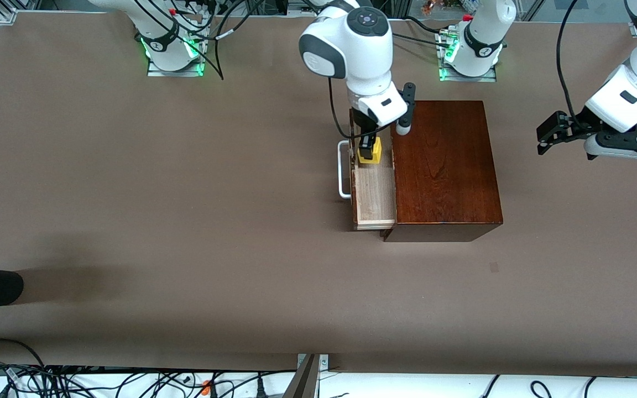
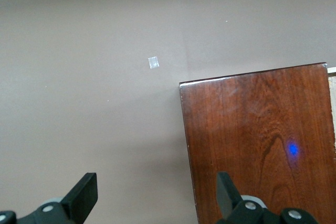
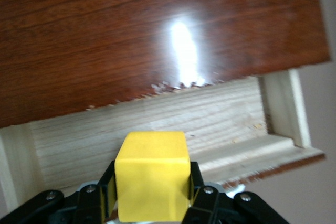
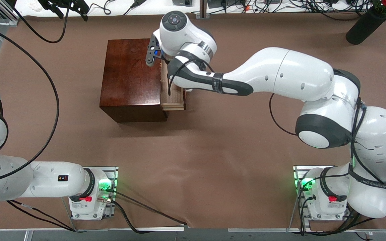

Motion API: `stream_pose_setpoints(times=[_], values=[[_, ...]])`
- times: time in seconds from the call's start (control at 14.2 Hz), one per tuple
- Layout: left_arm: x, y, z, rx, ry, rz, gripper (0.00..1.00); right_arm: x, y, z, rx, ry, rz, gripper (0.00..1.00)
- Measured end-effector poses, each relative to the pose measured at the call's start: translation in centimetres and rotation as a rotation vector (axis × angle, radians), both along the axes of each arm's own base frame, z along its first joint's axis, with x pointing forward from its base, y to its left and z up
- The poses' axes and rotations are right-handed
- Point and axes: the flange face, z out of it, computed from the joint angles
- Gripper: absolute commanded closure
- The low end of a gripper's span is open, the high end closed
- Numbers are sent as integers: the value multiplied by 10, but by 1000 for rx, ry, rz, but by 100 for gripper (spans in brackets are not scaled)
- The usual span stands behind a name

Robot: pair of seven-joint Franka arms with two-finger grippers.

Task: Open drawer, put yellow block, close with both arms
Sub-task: 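Lower the cube into the drawer and open the right gripper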

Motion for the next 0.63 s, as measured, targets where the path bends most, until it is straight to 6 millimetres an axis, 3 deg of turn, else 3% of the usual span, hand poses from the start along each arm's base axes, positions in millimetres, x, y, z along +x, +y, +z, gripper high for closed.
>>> stream_pose_setpoints(times=[0.28, 0.63], values=[[0, 8, -2, 1, 6, 9, 0, -11, 9, -28, -45, 5, 65, 67], [0, 9, -2, 1, 10, 11, 0, -10, 10, -53, -79, 16, 92, 65]])
